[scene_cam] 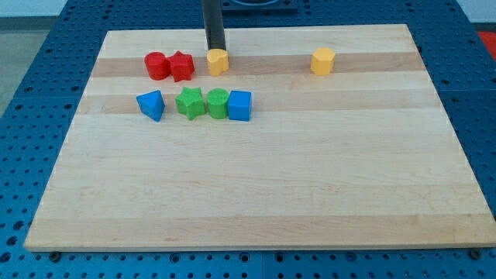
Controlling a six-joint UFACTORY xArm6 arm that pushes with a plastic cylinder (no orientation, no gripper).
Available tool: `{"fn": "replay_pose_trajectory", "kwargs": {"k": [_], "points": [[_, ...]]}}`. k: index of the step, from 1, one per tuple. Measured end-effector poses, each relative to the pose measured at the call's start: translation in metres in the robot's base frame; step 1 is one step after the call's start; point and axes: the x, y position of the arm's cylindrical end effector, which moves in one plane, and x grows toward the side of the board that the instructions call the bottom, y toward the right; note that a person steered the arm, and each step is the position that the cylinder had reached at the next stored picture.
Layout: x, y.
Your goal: Move the yellow hexagon top diagonally to the blue cube
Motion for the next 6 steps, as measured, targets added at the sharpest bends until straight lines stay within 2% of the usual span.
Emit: {"fn": "replay_pose_trajectory", "kwargs": {"k": [1, 2, 3, 4, 5, 6], "points": [[0.006, 0.001], [-0.010, 0.042], [-0.035, 0.129], [-0.036, 0.225], [-0.019, 0.291], [0.017, 0.297]]}}
